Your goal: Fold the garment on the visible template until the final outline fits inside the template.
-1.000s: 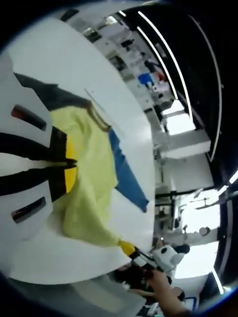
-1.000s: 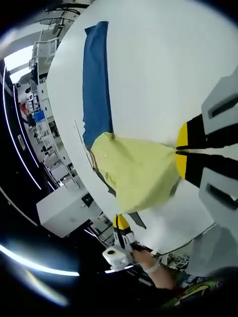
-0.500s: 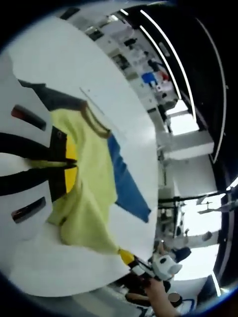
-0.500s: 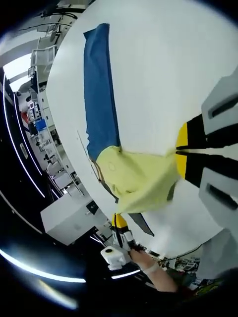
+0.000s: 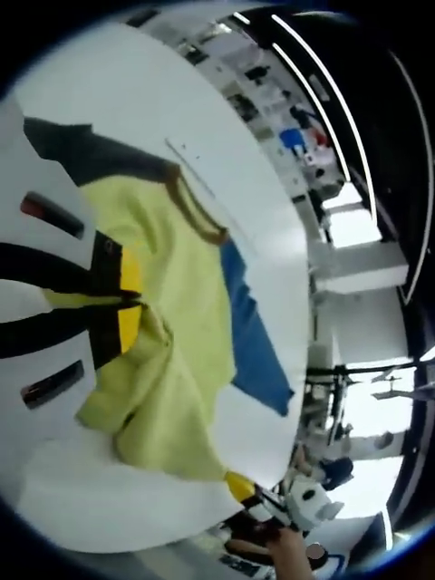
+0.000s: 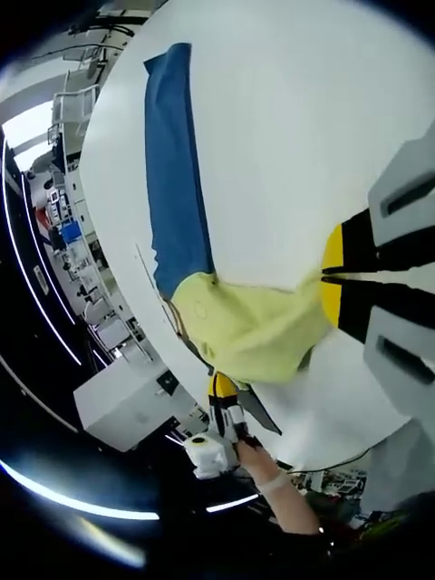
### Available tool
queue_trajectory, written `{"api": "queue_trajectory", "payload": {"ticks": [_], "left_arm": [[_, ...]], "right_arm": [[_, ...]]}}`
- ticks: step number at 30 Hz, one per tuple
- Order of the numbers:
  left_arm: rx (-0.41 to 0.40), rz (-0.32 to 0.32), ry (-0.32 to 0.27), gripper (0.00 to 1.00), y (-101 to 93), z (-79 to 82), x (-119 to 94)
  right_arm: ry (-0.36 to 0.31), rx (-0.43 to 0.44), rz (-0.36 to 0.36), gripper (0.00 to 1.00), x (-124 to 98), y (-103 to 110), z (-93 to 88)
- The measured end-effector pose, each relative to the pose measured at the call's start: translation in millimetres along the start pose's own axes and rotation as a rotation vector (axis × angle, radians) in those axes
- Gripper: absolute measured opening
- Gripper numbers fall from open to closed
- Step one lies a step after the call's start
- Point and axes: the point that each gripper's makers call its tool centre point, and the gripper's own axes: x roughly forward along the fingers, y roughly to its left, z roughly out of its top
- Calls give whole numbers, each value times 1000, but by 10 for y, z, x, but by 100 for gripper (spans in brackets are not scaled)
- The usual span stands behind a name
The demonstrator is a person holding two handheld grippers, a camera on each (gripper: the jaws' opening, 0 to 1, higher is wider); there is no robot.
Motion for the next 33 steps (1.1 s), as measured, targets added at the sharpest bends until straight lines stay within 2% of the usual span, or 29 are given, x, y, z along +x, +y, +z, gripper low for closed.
{"api": "queue_trajectory", "payload": {"ticks": [13,18,33], "left_arm": [[-9,-16,-19,2,-44,23,-88],[-14,-21,-29,6,-39,45,-122],[-60,-121,-96,49,-235,188,-223]], "right_arm": [[9,-10,2,0,8,1,-3],[10,-9,1,0,4,9,-12],[9,-7,1,0,-14,21,-23]]}}
